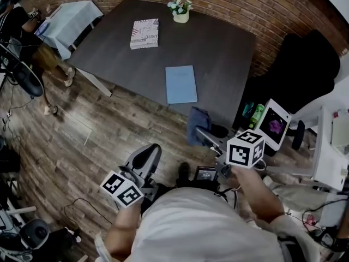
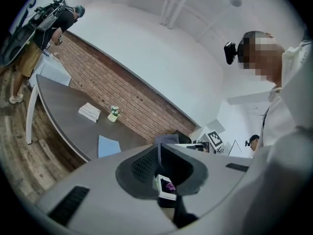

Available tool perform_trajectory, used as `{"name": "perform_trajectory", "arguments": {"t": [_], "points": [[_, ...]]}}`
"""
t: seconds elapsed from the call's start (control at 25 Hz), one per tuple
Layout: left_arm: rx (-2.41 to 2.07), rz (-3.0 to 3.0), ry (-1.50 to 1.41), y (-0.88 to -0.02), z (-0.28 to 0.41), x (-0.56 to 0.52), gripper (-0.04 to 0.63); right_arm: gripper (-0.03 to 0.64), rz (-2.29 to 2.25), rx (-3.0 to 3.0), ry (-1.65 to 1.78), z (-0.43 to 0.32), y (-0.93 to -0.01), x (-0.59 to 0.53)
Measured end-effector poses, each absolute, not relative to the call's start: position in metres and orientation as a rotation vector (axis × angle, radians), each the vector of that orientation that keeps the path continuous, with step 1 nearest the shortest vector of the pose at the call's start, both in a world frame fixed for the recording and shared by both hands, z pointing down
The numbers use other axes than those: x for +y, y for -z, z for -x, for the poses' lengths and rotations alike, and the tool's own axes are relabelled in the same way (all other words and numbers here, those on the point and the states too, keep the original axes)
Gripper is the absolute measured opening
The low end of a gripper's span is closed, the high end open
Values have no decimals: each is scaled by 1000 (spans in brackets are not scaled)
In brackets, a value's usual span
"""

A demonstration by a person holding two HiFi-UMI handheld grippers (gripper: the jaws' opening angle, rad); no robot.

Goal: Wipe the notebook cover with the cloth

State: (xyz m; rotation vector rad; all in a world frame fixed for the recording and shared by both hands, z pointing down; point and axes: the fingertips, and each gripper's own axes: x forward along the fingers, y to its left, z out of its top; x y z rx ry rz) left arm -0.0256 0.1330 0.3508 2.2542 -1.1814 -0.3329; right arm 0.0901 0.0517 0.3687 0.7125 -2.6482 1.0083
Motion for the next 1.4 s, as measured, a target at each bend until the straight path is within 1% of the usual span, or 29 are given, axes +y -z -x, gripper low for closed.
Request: {"name": "perform_trajectory", "arguments": {"t": [0.32, 1.0, 1.4], "points": [[-1163, -2230, 285, -371, 19, 100, 28, 110, -740, -2609, -1024, -92, -387, 19], [-926, -2285, 109, -420, 66, -10, 28, 110, -936, -2447, -1005, -30, -424, -69], [-862, -2288, -30, -468, 69, -41, 26, 110, -954, -2301, -923, -11, -466, -106]]}}
